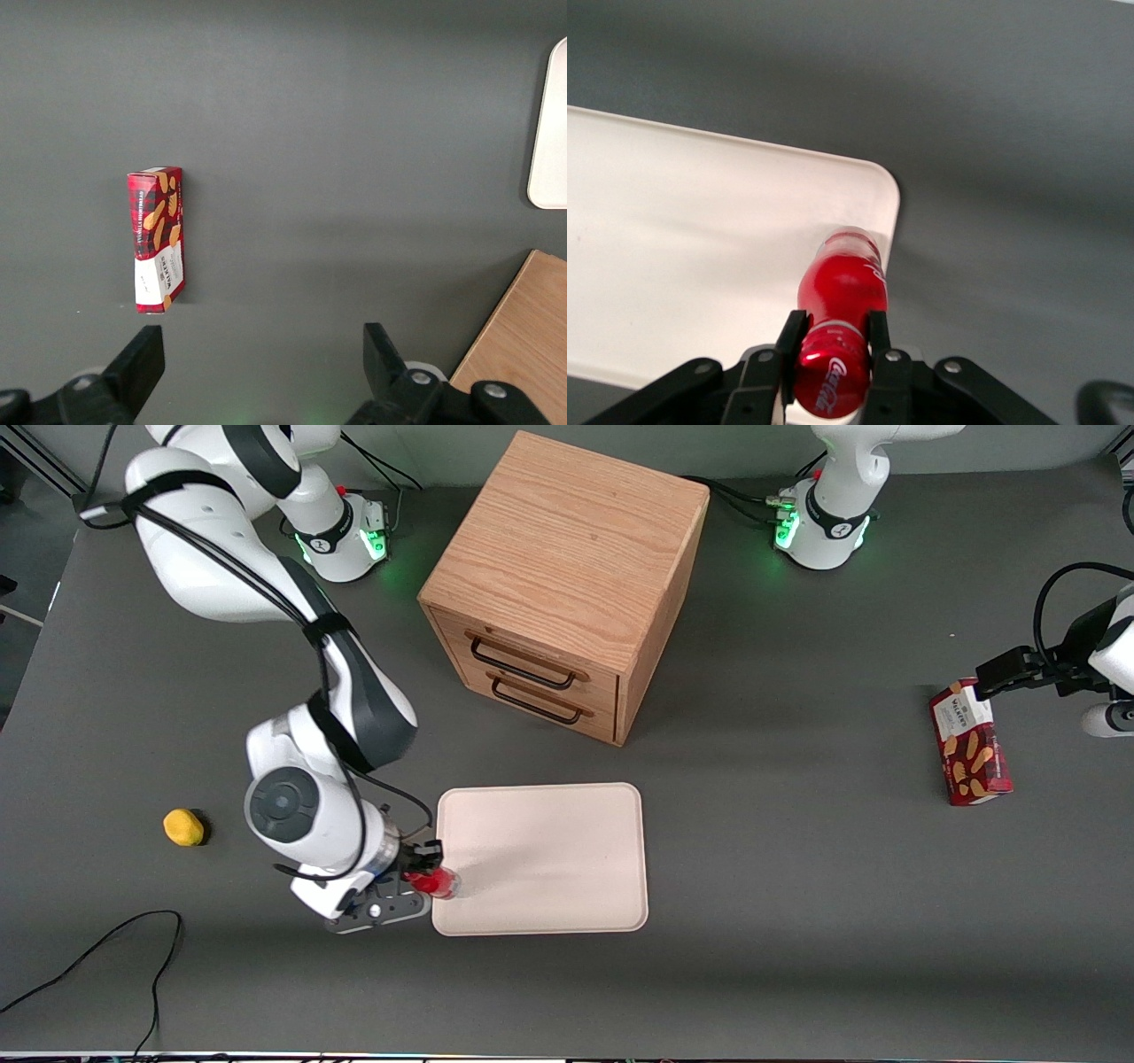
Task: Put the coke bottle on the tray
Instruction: 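Lower the bottle onto the tray's edge and open the right gripper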
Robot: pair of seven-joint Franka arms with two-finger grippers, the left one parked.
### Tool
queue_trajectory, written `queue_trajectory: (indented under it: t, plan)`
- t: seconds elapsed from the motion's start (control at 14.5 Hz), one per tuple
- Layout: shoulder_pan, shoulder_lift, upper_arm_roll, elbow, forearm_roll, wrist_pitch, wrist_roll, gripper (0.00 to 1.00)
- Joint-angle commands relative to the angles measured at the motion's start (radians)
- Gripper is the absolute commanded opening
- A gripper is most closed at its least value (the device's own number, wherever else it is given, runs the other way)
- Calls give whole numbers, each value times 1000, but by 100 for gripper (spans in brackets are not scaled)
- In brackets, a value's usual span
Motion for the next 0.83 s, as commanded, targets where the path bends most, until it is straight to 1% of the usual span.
queue_trajectory:
  t: [0.0, 0.14, 0.28, 0.34, 0.55, 0.76]
  plan:
    - [14, 30, 11, 42, -30, 20, 48, 20]
    - [14, 34, 9, 41, -31, 27, 48, 26]
    - [14, 36, 11, 39, -62, 34, 60, 51]
    - [14, 37, 9, 36, -70, 37, 76, 100]
    - [11, 31, 9, 4, -71, 73, 100, 100]
    - [2, -10, 11, 2, -61, 72, 122, 100]
